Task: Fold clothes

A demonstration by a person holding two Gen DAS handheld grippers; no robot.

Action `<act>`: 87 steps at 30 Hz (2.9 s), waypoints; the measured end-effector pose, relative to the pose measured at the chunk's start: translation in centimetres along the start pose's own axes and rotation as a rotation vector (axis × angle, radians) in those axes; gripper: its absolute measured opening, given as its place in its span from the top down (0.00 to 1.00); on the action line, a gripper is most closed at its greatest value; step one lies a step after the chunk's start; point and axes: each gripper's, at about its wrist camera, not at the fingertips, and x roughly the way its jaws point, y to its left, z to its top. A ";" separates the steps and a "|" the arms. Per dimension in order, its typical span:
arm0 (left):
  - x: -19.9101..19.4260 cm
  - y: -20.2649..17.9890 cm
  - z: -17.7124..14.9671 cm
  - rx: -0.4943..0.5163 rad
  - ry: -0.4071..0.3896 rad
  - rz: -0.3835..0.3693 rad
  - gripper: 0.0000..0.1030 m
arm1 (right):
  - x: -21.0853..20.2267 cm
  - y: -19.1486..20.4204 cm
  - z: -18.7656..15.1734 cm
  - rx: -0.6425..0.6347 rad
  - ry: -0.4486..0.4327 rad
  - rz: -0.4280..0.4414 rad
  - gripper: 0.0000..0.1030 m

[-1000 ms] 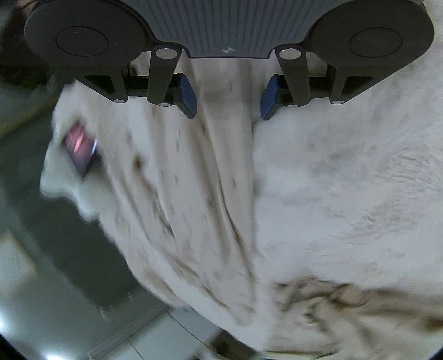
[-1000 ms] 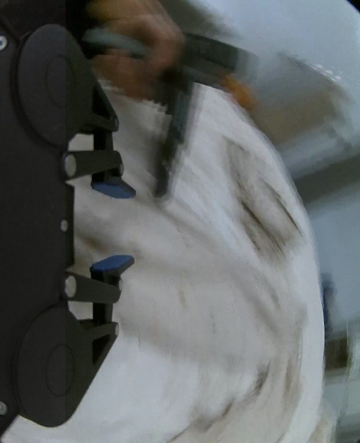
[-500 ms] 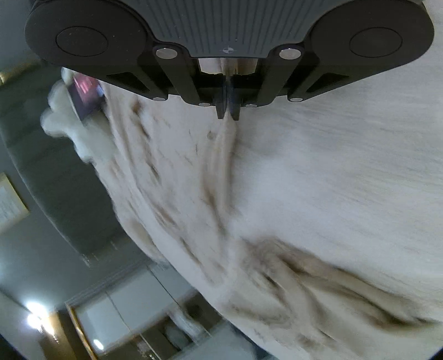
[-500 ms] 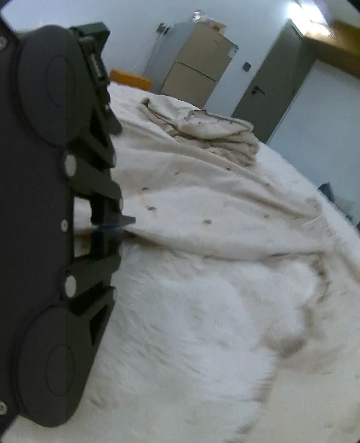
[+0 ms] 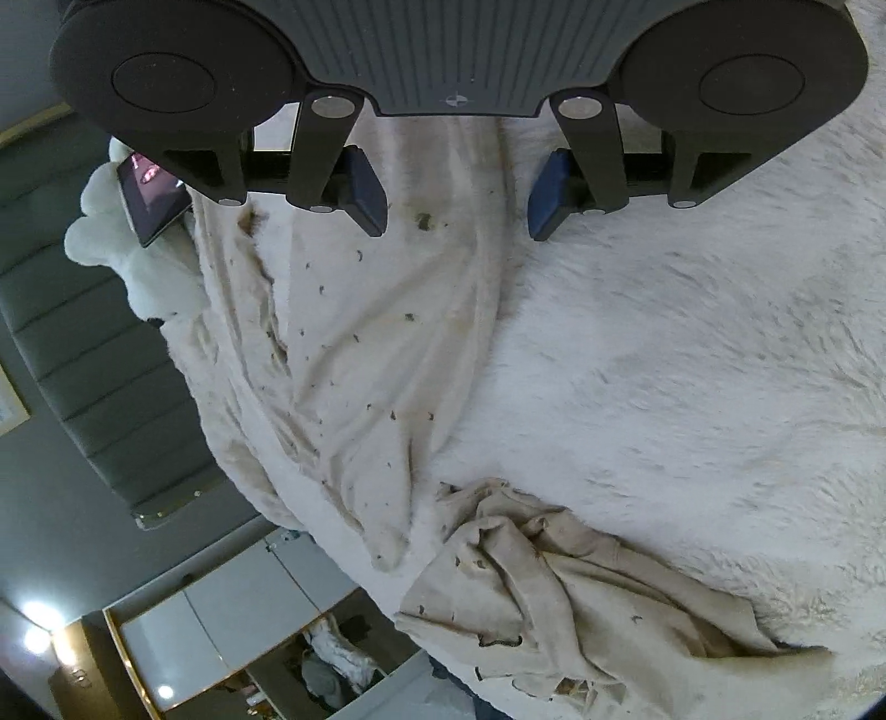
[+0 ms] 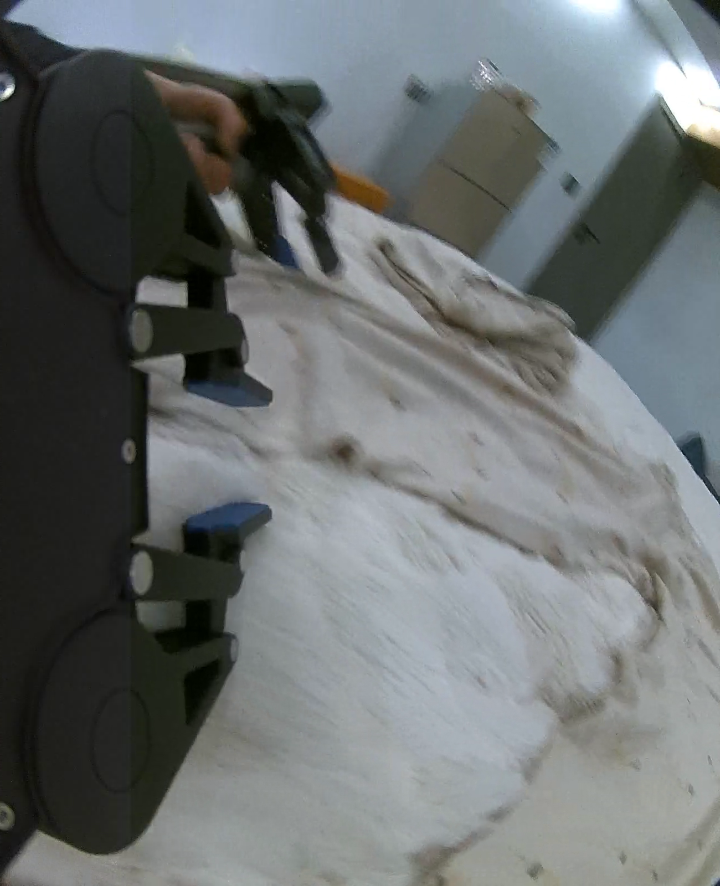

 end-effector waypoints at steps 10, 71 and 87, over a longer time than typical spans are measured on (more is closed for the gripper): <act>0.4 -0.4 -1.0 0.054 0.036 0.002 0.94 | 0.9 3.3 -3.2 -0.103 0.298 0.126 1.00; 16.9 -30.3 -26.2 0.693 0.446 -0.144 0.71 | -23.1 -12.1 0.5 -0.087 -0.072 -0.475 0.52; 14.0 -21.1 -20.2 0.221 0.349 -0.150 0.99 | -22.0 -16.3 4.2 0.118 -0.098 -0.401 0.51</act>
